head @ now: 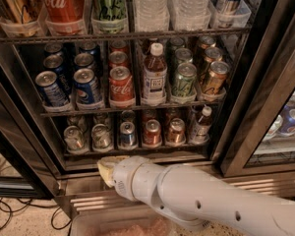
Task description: Pick 7up can from bottom shelf of fridge
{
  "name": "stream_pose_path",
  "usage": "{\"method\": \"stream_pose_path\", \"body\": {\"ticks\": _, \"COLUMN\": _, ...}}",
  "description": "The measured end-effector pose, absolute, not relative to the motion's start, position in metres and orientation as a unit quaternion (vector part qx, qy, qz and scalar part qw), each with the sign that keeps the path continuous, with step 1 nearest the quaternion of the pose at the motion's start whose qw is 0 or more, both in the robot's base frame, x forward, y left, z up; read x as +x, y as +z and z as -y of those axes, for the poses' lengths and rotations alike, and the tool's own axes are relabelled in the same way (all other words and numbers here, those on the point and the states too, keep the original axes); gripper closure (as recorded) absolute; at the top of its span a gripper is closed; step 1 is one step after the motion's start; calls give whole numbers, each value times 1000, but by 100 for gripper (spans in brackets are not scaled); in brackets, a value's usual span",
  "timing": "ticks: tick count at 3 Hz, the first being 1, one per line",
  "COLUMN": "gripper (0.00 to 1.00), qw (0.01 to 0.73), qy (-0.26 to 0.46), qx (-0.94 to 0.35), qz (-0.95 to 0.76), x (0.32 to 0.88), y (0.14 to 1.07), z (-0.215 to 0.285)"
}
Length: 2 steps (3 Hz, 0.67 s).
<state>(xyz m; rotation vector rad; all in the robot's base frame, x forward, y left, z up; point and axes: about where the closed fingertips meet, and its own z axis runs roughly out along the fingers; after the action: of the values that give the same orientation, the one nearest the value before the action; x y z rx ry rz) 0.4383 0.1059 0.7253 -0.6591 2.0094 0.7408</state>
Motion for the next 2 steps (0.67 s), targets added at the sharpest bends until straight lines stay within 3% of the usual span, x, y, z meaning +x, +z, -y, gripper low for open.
{"method": "stream_pose_path", "body": {"ticks": 2, "gripper": 100, "qw": 488, "qy": 296, "qx": -263, "qz": -778, "x": 451, "y": 701, "z": -115}}
